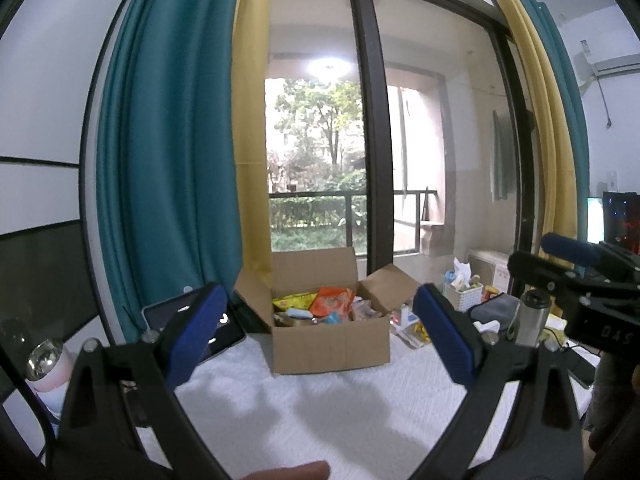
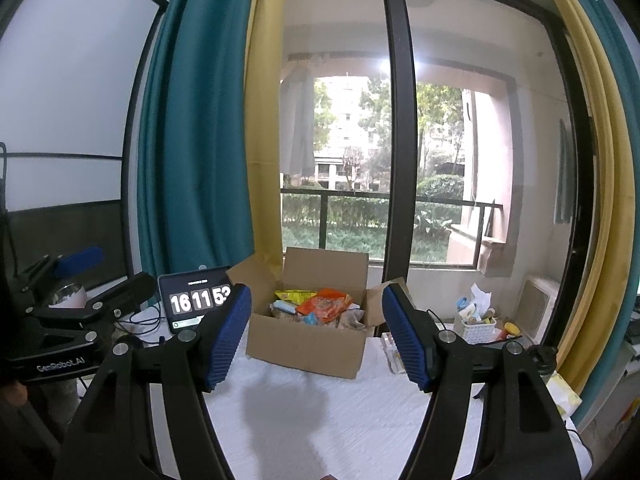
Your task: Organize snacks
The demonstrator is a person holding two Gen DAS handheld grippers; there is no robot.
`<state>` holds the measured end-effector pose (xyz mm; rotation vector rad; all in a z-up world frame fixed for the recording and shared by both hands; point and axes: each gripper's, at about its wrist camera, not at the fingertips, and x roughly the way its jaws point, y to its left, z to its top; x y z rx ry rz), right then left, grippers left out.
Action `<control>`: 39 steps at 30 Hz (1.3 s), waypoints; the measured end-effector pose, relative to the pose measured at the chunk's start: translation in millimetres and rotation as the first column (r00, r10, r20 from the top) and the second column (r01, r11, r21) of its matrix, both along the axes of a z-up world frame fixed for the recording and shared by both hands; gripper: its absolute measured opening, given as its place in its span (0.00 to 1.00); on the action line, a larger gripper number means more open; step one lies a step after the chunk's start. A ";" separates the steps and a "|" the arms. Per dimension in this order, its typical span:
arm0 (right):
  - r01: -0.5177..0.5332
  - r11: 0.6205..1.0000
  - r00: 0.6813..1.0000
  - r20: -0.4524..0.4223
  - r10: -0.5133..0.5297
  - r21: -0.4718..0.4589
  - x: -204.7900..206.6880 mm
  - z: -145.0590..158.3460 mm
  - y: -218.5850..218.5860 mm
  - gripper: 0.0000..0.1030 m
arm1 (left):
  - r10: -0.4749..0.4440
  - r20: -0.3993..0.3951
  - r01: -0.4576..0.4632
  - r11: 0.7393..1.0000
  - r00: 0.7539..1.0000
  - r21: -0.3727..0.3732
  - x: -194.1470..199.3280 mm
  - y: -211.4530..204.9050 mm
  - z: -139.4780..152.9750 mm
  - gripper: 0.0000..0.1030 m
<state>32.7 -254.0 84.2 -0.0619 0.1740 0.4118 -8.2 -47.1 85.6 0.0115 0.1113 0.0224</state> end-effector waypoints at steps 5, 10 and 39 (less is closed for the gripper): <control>0.001 1.000 1.000 -0.008 -0.001 -0.002 2.4 0.8 -0.2 0.69 | 0.002 0.002 -0.002 1.000 1.000 0.001 0.8 0.4 -0.1 0.94; -0.001 1.000 1.000 -0.016 0.001 -0.005 3.8 0.8 -1.9 0.69 | 0.000 -0.001 0.000 1.000 1.000 0.001 0.5 -0.4 -0.4 0.94; -0.016 1.000 0.998 -0.064 0.015 -0.018 16.5 -3.3 -3.8 0.69 | 0.024 -0.037 -0.025 1.000 0.999 -0.012 7.8 3.9 -8.5 0.94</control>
